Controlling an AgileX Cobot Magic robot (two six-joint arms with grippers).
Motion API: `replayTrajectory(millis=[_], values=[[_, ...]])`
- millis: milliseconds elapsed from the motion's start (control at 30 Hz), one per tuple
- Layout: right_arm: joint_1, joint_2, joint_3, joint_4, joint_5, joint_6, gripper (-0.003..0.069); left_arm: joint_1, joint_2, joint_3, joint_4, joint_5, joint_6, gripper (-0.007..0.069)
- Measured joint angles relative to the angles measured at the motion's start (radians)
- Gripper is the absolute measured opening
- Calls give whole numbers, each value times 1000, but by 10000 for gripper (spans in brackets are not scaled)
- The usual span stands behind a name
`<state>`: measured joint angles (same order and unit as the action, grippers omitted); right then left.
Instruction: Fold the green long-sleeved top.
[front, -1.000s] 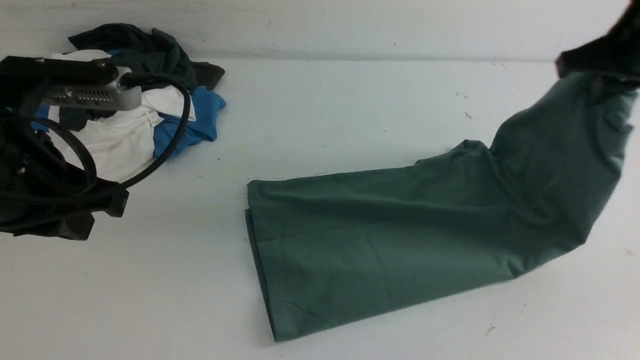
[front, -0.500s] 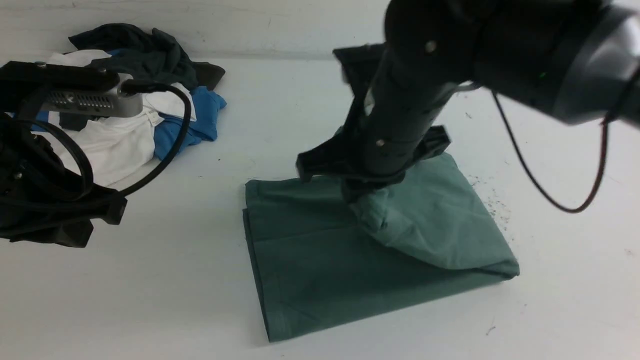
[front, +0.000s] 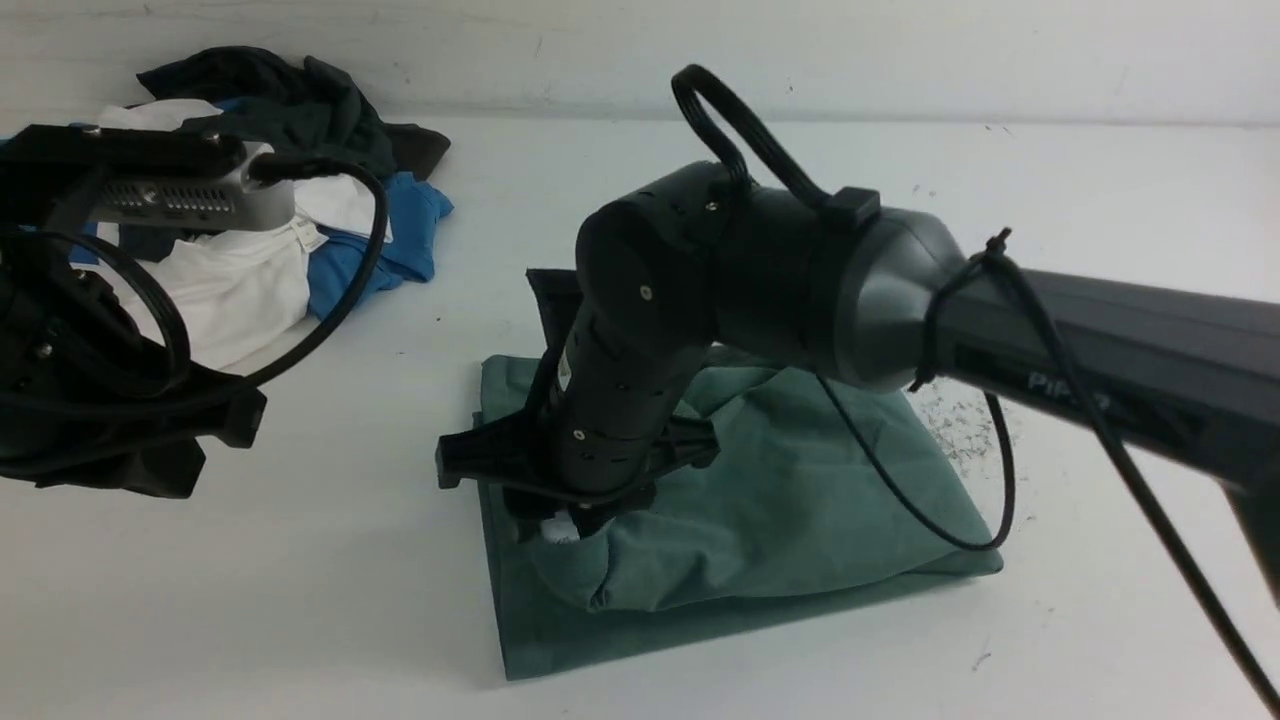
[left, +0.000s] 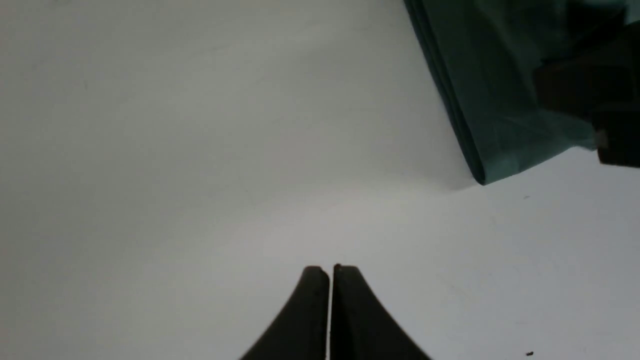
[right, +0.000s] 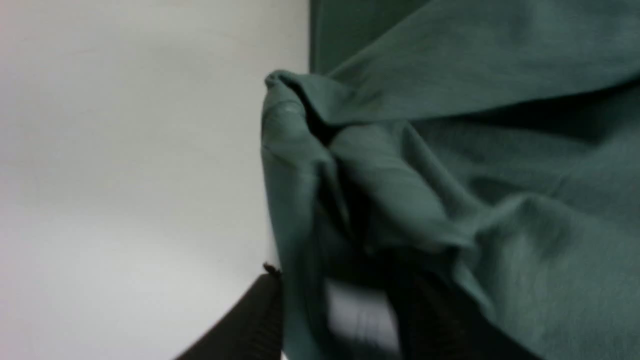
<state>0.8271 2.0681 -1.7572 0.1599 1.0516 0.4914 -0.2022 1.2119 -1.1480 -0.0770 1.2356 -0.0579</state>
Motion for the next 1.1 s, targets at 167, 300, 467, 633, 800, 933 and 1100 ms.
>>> replayTrajectory(millis=[167, 300, 467, 633, 800, 933, 1100], values=[[-1, -4, -58, -14, 75, -95, 492, 0, 0, 0, 0, 0, 0, -4], [-14, -18, -155, -128, 170, -200, 501, 0, 0, 0, 2, -3, 0, -4], [-82, -76, -193, -309, 181, -251, 363, 0, 9, 0, -18, -52, 20, -4], [-204, -126, -122, -288, 183, -275, 113, 0, 78, 0, -133, -99, 116, -4], [-332, -191, 2, -227, 188, -308, -4, -30, 225, 0, -242, -155, 195, -4], [-390, -230, 74, -217, 189, -341, -13, -63, 343, -10, -267, -224, 206, -1], [-416, -246, 135, -210, 189, -363, -15, -82, 501, -86, -295, -268, 208, 113]])
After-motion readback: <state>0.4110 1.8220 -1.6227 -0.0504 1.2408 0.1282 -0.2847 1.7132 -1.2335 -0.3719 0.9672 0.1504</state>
